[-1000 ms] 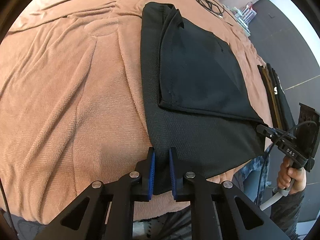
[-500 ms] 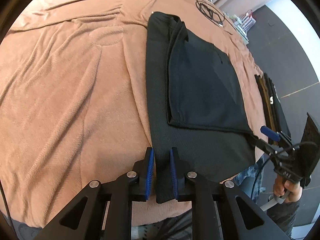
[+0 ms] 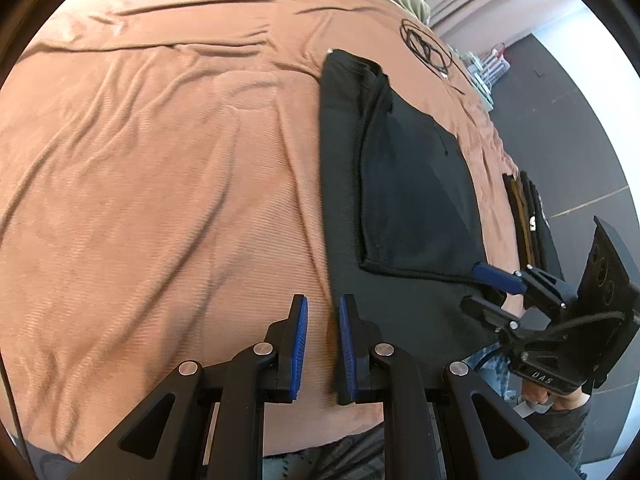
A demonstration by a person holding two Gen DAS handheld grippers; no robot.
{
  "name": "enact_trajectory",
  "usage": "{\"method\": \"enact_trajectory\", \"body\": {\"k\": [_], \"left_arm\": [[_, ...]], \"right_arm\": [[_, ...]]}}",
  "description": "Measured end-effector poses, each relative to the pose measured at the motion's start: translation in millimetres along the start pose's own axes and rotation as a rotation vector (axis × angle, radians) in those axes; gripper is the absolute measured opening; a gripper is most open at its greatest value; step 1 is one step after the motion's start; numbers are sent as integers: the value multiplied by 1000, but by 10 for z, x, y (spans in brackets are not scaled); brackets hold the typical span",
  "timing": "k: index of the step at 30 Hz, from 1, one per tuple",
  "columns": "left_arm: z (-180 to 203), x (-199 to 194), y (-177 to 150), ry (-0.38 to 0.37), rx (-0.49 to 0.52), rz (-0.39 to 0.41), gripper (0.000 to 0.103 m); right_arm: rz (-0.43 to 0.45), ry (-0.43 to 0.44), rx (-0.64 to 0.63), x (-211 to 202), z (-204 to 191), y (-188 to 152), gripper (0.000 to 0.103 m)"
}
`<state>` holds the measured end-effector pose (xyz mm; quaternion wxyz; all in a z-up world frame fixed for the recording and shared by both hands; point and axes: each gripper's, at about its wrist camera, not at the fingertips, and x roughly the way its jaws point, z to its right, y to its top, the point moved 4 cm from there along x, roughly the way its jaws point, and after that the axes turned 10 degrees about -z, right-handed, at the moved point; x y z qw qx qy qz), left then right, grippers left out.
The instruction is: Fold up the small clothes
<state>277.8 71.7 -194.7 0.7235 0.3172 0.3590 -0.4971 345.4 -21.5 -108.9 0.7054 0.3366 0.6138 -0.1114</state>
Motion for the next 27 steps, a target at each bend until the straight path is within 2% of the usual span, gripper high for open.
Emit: {"method": "enact_trajectory", "body": {"k": [8,14,16,18,20,27], "left_arm": [[-246,-112,-13,-14,-47,12,17],[-361,-176,-14,-22,-68,20,17],[-381,-178,-5,-25,-71,21,17],[-396,-174,15,-28,-74,20,17],[-402,-172,37,-30,-78,20,17],[-335,-171,161,-31,-74,24,17]], "right_arm": [[-39,16,-69,296,-160,276,41],[-65,-14,-98,554,-256,425,37],[-61,-26,-112,620,-285,463,32],[-55,-32,-113,638,-284,486,21],[-53,-23,-101,621,-263,508,3],[2,5,-41,375,-6,517,0]]}}
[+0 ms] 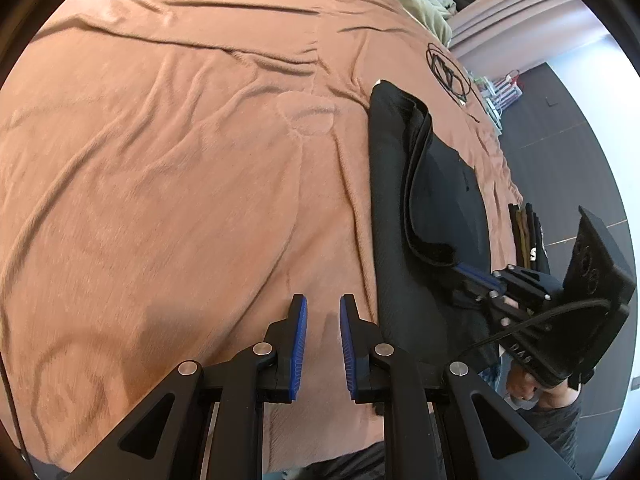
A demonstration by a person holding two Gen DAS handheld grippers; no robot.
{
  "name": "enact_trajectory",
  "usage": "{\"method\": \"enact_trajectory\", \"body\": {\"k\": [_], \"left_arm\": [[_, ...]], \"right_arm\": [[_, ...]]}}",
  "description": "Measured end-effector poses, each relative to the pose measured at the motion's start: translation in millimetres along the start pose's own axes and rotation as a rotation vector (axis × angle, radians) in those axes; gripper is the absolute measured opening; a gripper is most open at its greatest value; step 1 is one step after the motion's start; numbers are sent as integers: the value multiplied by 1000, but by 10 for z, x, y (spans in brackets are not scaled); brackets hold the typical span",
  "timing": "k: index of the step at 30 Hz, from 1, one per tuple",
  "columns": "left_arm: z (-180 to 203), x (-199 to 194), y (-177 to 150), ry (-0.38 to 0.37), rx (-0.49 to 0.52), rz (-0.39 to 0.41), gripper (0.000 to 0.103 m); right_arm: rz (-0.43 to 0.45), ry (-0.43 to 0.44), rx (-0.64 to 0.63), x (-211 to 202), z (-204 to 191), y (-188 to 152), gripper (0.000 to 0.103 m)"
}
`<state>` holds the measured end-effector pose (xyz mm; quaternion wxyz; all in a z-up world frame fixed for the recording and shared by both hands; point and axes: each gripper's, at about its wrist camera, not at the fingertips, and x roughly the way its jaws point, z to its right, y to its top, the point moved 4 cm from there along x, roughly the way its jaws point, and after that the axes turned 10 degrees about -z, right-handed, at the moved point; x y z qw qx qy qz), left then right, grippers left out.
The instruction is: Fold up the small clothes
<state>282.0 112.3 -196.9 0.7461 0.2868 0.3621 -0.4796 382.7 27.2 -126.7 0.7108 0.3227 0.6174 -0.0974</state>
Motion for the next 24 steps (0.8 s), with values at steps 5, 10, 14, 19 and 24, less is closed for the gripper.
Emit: {"method": "enact_trajectory", "body": {"k": [5,10,14,19,24], "left_arm": [[103,18,130,6,9,1,17],[197,58,280,19,21,-2,17],[284,114,422,34,33,-5,17],[404,224,614,56,51,-11,17],[489,329,811,71,58,-12,17]], "right_arm": [[50,15,78,-241,308,-19,0],[93,18,156,-433,628,-77,0],[114,12,208,-530,843,-159,0],[130,12,269,-550,1129,-216,0],[143,6,323,-520,1379,-227,0]]}}
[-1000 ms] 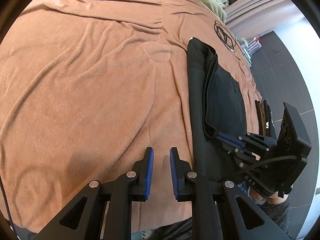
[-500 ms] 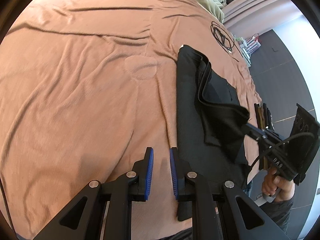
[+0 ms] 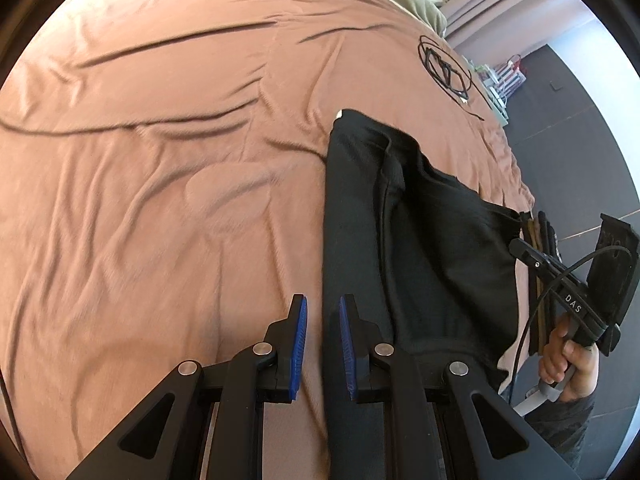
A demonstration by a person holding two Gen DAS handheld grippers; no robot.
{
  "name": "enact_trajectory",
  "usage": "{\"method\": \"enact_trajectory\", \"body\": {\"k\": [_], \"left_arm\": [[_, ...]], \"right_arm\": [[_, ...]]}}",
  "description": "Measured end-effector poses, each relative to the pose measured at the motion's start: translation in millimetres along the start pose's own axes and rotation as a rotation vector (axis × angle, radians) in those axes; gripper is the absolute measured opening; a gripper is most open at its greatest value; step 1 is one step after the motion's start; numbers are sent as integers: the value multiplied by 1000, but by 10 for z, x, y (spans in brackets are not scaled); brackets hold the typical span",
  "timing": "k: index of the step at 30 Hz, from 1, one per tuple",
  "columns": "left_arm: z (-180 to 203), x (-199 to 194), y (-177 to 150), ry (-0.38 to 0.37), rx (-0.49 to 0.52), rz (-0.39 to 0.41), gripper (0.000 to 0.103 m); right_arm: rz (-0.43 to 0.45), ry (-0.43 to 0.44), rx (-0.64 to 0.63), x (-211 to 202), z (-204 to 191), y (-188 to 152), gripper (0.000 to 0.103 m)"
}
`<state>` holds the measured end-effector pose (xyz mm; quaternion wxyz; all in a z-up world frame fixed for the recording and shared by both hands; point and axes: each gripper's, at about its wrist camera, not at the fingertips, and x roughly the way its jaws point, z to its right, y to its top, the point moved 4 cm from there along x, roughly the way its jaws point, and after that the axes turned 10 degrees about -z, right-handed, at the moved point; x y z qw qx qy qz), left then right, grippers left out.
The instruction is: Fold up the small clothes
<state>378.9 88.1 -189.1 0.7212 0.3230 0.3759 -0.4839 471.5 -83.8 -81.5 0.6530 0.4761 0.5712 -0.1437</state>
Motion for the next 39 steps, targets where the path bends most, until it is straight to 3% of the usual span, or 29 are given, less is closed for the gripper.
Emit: {"method": "enact_trajectory", "body": {"k": [11,17,31,35,39], "left_arm": [[83,208,509,48,15,2,17],[94,304,765,61,22,12,22],[128,468,1129,53,48,41,22],[84,483,1160,45,22,47,18],[90,449,1156,33,22,47,20]], "right_arm": [[6,-31,93,183,412,148,0],[2,-19,121,295,529,162,0],[-9,4,186,520,731,218,0],[-1,-10,219,528,773,202,0],[-40,-90,211,508,681,192,1]]}}
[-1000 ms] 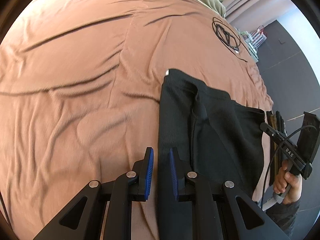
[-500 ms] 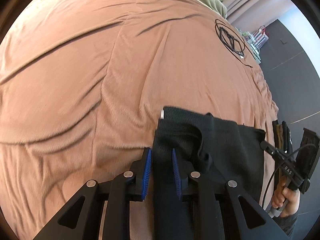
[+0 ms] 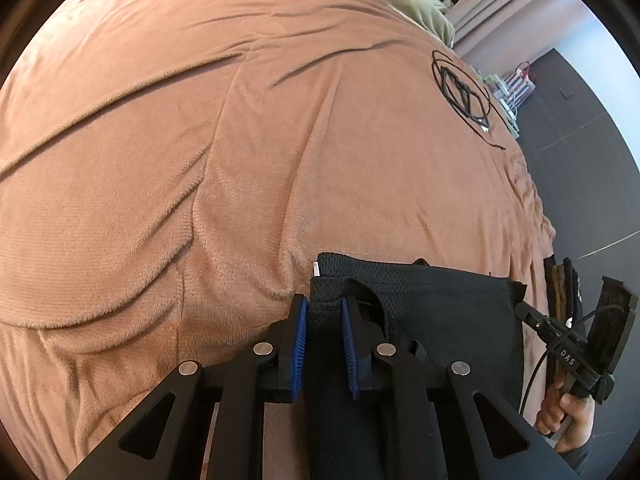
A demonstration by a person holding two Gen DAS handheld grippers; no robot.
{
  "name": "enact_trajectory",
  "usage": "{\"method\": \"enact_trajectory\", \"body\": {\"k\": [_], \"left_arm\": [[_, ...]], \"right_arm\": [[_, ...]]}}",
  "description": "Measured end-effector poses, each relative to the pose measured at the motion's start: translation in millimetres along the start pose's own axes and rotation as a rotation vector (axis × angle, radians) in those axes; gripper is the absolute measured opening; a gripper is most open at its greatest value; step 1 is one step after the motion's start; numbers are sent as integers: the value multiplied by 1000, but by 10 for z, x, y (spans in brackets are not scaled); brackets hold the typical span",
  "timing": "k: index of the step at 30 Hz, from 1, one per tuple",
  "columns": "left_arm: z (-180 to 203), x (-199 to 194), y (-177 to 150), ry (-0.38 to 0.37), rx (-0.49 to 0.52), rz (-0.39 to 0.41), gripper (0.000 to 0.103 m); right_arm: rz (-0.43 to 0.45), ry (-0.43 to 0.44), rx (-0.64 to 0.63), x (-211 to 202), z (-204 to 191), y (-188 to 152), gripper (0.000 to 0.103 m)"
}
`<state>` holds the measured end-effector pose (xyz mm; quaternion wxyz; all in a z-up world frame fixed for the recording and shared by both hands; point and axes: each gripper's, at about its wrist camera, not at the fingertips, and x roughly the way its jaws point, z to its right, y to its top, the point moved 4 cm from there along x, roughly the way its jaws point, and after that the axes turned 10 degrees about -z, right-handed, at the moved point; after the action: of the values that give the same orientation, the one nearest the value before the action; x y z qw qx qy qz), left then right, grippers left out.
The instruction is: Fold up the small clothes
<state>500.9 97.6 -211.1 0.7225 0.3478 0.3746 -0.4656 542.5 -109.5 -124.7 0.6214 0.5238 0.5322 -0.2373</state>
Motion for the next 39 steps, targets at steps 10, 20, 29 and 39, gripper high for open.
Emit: {"method": "enact_trajectory", "body": {"k": [10,20,29,39], "left_arm": [[-67,-109,-278,-8,-6,-32,21],[-108,-216,-619,-5,4,-38,27],[-161,-298,-843,-2,5,-41,27],[-193,-329,-966,0,12,-47,27]], "right_arm": [[8,-55,-138,-307,-422,-203,68],[-37,-49,-339,-398,-896,-549,80],[-82,-44,-482,-404,-1226,-782,80],[-160,-120,-609,-51,-1454,-834,80]]}}
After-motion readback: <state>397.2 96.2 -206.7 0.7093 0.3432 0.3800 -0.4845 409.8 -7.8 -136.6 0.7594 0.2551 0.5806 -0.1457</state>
